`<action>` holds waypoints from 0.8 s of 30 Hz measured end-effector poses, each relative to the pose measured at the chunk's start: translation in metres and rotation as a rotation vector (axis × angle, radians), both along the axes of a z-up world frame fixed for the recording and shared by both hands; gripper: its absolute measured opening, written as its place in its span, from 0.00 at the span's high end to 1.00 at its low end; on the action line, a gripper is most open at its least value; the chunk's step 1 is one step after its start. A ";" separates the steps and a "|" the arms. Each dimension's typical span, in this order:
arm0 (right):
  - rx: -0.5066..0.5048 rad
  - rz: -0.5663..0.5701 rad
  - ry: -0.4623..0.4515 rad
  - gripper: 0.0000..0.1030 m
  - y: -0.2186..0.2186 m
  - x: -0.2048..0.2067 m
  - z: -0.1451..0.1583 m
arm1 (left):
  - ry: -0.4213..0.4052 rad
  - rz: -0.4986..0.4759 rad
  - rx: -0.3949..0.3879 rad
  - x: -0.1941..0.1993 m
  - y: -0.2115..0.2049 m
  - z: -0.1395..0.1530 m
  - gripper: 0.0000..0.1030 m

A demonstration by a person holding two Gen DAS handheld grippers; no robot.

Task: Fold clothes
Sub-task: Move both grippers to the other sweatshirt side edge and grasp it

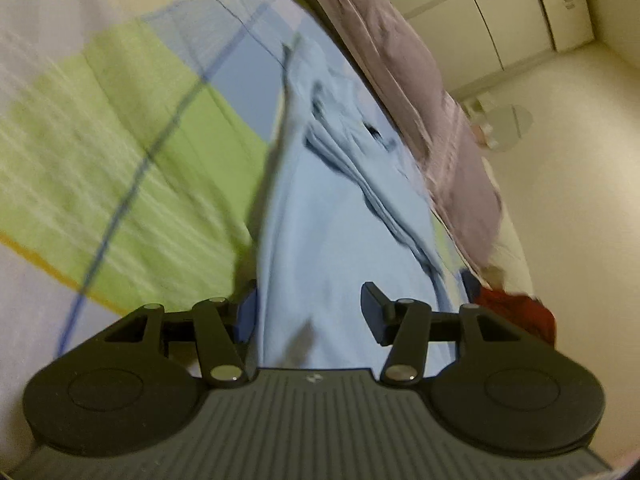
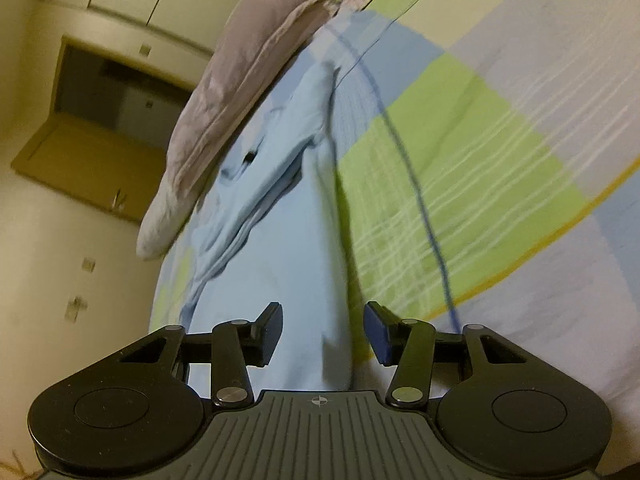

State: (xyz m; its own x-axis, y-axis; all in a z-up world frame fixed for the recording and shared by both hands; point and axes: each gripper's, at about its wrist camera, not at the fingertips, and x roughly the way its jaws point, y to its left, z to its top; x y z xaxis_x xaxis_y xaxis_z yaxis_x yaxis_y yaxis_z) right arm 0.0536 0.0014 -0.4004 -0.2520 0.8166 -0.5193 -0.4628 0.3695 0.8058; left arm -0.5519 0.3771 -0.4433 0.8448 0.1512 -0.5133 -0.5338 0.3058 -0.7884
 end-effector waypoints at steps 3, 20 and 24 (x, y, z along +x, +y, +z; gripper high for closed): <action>0.003 0.056 0.030 0.54 -0.008 -0.010 -0.002 | -0.038 -0.025 -0.033 -0.006 -0.006 -0.005 0.60; 0.036 0.034 0.151 0.74 -0.016 -0.001 -0.021 | -0.116 -0.083 -0.091 -0.009 -0.005 -0.016 0.80; 0.028 0.071 0.160 0.74 -0.023 -0.003 -0.020 | -0.103 -0.101 -0.101 -0.012 -0.008 -0.020 0.80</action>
State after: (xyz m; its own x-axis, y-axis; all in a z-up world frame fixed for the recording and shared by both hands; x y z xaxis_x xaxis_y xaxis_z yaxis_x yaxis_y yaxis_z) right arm 0.0508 -0.0212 -0.4209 -0.3877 0.8073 -0.4450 -0.3517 0.3167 0.8809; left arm -0.5643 0.3689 -0.4633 0.9020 0.0148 -0.4316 -0.4192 0.2698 -0.8669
